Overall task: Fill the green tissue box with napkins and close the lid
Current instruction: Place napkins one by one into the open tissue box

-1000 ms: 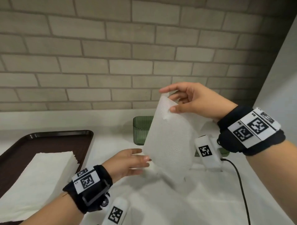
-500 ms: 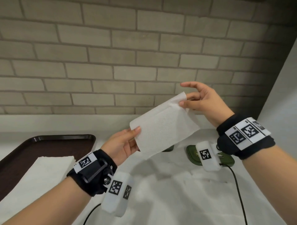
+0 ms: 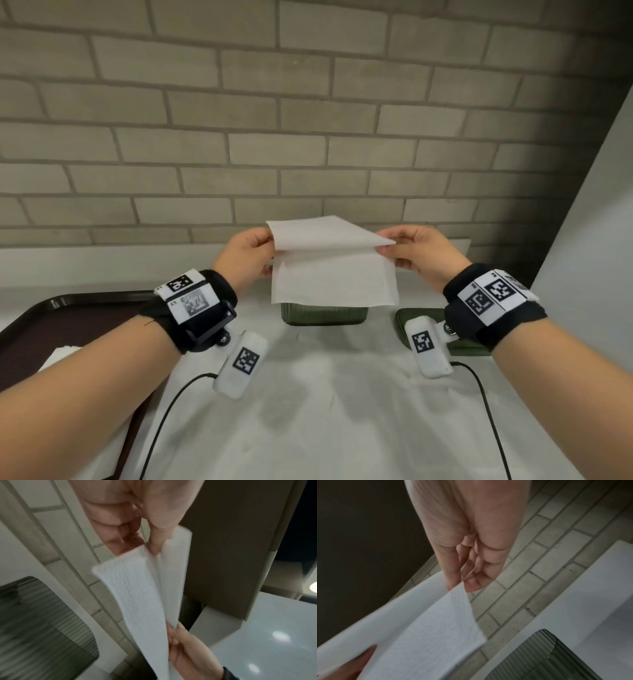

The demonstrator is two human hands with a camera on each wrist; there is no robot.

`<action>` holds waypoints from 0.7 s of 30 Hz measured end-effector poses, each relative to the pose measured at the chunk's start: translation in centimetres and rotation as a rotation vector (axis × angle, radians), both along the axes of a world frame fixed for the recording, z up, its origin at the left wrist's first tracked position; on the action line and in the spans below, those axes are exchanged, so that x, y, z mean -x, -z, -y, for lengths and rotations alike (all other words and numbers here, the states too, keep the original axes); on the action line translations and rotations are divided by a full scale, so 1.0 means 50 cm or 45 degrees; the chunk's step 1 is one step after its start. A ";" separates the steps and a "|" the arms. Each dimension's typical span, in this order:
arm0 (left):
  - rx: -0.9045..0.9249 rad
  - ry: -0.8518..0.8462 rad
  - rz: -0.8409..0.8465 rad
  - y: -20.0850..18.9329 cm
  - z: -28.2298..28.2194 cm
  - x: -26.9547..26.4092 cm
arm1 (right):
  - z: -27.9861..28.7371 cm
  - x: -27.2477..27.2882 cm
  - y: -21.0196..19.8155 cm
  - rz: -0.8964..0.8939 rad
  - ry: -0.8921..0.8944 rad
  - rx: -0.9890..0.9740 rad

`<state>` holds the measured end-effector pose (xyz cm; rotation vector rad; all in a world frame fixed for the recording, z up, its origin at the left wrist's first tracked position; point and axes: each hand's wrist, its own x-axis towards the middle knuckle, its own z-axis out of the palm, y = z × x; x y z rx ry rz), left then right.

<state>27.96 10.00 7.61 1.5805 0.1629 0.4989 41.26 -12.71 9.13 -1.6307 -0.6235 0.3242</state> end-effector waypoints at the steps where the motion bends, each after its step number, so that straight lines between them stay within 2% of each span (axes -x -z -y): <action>1: -0.007 -0.022 -0.005 -0.002 -0.005 -0.008 | -0.005 -0.005 0.006 0.012 0.001 -0.007; 6: -0.134 -0.097 -0.066 -0.006 -0.031 -0.050 | -0.033 -0.036 0.020 -0.067 0.020 -0.114; 8: -0.143 -0.113 -0.108 -0.003 -0.042 -0.067 | -0.044 -0.048 0.025 -0.116 0.032 -0.078; 13: 0.055 -0.138 -0.168 0.001 -0.056 -0.112 | -0.059 -0.075 0.039 -0.482 -0.003 -0.051; 15: 0.205 -0.139 -0.180 0.008 -0.059 -0.131 | -0.062 -0.087 0.046 -0.609 -0.059 -0.063; 18: 0.375 -0.098 -0.202 0.019 -0.058 -0.158 | -0.079 -0.108 0.061 -0.516 -0.012 0.002; 21: 0.253 -0.092 -0.296 0.036 -0.063 -0.189 | -0.107 -0.134 0.083 -0.314 0.138 0.096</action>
